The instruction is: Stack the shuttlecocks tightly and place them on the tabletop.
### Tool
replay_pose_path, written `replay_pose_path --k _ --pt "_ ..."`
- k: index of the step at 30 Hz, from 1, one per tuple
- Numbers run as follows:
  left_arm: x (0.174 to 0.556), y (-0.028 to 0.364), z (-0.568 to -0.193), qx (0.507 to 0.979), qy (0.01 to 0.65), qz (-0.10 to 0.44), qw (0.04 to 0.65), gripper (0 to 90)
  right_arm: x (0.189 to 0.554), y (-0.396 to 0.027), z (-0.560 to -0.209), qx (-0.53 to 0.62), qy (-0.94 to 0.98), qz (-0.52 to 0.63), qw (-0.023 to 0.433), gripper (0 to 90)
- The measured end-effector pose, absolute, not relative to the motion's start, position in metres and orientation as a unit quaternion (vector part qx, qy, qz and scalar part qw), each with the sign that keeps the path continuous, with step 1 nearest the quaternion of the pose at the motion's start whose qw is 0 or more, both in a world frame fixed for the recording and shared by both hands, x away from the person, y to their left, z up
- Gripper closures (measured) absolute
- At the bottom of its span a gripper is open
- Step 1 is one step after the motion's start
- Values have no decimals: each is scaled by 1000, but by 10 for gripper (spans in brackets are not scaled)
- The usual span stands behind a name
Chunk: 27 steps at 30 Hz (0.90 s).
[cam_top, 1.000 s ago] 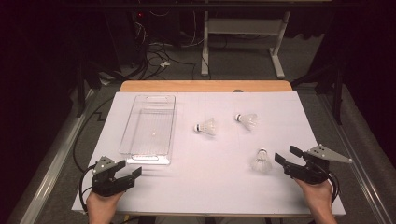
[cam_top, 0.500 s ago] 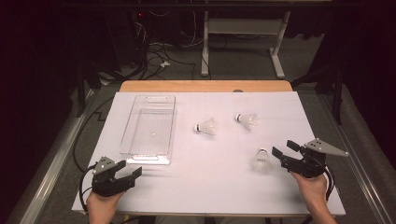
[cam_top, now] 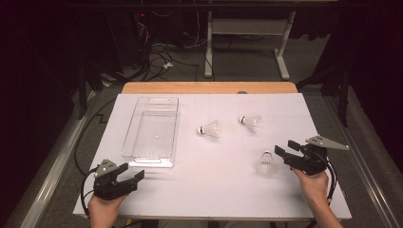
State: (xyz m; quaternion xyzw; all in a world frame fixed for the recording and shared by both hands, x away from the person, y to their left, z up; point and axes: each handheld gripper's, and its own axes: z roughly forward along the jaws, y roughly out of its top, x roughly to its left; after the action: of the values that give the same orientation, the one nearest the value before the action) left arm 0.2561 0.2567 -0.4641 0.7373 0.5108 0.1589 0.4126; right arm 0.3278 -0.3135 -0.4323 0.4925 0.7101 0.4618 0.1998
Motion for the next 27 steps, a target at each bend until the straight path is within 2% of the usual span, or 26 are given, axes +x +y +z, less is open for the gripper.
replay_pose_path --k 18,27 --pt "256 257 -464 739 509 159 412 292 351 -305 -426 510 719 440 171 445" --pt "256 256 -464 740 507 160 413 293 357 -299 -419 501 728 433 176 454"
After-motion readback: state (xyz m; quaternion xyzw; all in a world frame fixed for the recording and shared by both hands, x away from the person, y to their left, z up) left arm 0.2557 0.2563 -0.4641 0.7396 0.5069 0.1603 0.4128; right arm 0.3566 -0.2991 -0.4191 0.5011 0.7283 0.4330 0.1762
